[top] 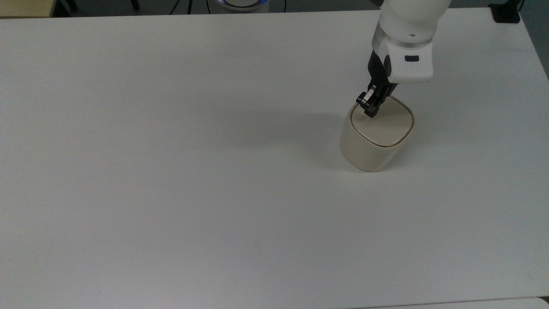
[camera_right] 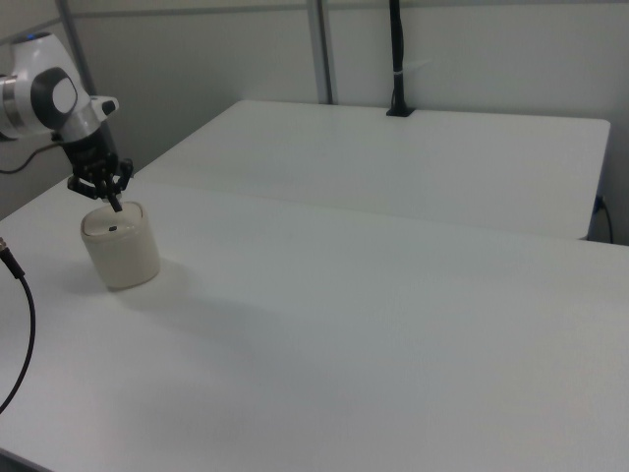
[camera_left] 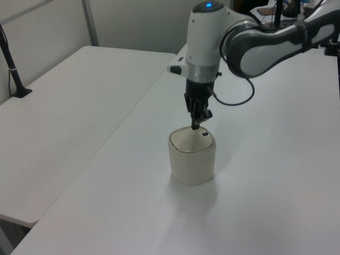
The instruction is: Close the trash bin
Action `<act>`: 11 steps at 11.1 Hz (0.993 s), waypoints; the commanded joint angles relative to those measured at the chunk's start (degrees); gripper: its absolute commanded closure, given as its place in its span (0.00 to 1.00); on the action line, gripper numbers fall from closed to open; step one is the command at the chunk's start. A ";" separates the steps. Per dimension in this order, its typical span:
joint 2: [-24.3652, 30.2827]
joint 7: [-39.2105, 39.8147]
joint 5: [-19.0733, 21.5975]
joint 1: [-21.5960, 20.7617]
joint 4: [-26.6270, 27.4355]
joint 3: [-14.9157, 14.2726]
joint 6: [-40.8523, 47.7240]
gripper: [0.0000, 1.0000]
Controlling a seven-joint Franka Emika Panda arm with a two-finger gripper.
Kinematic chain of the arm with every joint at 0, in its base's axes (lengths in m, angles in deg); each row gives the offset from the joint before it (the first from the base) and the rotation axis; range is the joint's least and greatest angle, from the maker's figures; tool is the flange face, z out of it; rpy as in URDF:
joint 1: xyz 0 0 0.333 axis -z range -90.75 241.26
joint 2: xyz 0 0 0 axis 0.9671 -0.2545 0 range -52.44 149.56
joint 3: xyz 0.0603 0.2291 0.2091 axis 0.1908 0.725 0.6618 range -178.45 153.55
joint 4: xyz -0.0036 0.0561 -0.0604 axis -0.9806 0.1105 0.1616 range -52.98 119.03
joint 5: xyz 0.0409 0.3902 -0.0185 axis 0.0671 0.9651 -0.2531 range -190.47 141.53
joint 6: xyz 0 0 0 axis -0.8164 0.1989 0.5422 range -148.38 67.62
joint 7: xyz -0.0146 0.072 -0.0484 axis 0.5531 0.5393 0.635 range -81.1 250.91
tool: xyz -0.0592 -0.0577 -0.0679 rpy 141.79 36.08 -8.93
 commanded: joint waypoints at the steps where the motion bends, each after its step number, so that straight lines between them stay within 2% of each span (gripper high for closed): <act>1: 10.00 -1.56 0.53 2.97 6.90 0.27 5.03 0.99; 2: 12.73 -2.87 0.53 5.50 8.31 1.40 7.83 0.96; 3: 15.19 -5.32 0.70 9.70 9.11 4.03 10.99 0.93; 4: 16.78 -10.22 0.96 13.57 9.37 5.88 14.33 0.92; 6: 19.42 -19.46 0.88 19.99 9.99 7.39 18.83 0.83; 7: 21.96 -20.10 0.88 23.51 11.56 8.18 19.11 0.64; 9: 25.05 -20.28 1.05 29.15 12.80 8.18 19.20 0.00; 11: 25.49 -20.55 1.05 31.62 12.72 7.83 18.76 0.00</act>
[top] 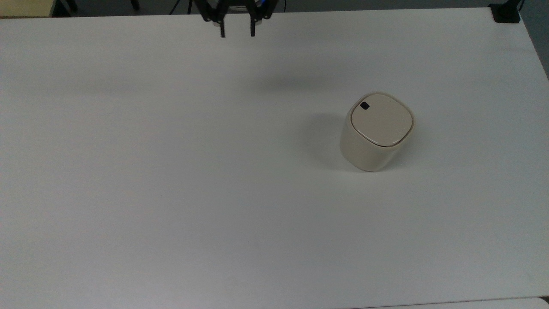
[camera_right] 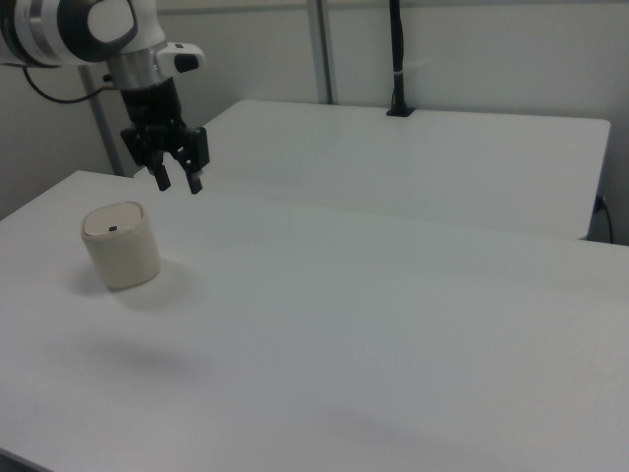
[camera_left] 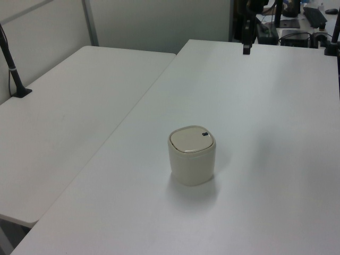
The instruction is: Close the trash bin
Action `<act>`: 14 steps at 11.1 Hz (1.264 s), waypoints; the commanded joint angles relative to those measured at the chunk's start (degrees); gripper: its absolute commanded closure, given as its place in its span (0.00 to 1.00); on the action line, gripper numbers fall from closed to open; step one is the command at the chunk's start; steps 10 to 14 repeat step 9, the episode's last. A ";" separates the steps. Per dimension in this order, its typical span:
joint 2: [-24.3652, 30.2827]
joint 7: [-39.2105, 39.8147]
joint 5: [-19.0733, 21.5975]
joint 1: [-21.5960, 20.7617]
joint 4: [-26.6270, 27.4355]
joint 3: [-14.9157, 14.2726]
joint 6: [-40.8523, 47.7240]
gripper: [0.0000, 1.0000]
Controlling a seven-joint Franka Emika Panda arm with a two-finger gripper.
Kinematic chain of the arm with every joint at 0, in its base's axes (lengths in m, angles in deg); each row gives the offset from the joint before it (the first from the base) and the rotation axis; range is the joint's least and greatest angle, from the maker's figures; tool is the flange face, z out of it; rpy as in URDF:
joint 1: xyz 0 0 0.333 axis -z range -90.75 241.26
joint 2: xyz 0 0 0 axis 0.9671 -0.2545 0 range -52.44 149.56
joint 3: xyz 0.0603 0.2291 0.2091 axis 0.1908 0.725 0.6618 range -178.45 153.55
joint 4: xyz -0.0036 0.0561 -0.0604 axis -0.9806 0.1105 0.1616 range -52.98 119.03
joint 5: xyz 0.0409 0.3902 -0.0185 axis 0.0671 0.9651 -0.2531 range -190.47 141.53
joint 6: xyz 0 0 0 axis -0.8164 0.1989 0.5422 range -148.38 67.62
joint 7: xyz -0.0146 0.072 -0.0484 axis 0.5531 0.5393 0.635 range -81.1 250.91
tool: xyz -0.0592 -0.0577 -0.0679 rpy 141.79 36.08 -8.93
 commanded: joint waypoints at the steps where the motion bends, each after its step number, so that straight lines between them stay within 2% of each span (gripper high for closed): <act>1: 3.20 -2.15 0.82 3.25 2.71 0.65 -0.51 0.00; 4: 2.76 -2.15 0.73 3.25 2.36 -0.66 -0.16 0.00; 14: 2.06 -3.91 0.73 3.25 1.22 -0.76 -0.69 0.00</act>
